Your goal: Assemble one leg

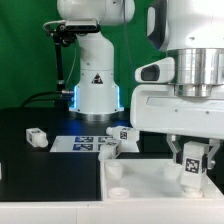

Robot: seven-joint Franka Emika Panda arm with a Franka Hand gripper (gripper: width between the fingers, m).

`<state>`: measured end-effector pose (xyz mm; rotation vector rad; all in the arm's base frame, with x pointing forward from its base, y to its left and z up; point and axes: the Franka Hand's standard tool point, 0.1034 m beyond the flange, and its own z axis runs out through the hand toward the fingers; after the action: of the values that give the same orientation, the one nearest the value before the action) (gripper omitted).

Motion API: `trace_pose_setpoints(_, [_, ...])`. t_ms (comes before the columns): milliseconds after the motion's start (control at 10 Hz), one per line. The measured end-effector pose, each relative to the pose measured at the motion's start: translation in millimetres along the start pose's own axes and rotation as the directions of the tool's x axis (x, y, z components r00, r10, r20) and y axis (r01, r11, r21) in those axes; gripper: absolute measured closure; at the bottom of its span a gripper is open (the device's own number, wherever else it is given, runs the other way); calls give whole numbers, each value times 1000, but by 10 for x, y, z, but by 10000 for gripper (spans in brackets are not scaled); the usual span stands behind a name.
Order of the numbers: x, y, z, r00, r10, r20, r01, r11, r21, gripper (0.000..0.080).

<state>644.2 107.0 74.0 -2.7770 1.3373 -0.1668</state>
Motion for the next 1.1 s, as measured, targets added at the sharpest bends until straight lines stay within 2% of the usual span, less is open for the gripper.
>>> trace_pose_setpoints(100, [0, 6, 2, 990, 139, 12, -139, 990, -12, 515])
trace_pose_setpoints(300, [10, 30, 10, 924, 381, 30, -381, 924, -14, 515])
trace_pose_setpoints(400, [16, 44, 11, 881, 471, 39, -470, 882, -15, 515])
trace_pose_setpoints(500, [18, 46, 10, 876, 480, 38, -480, 877, -16, 515])
trace_pose_setpoints(600, [18, 46, 11, 882, 470, 38, -470, 883, -16, 440])
trace_pose_setpoints(700, [17, 45, 12, 892, 451, 38, -451, 892, -15, 440])
trace_pose_setpoints(800, [2, 43, 0, 916, 400, 39, -399, 917, -22, 304])
trace_pose_setpoints(900, [-64, 28, -61, 966, 252, 58, -250, 967, -43, 181])
trace_pose_setpoints(1100, [-235, 46, -58, 995, -14, 99, 20, 998, -56, 160])
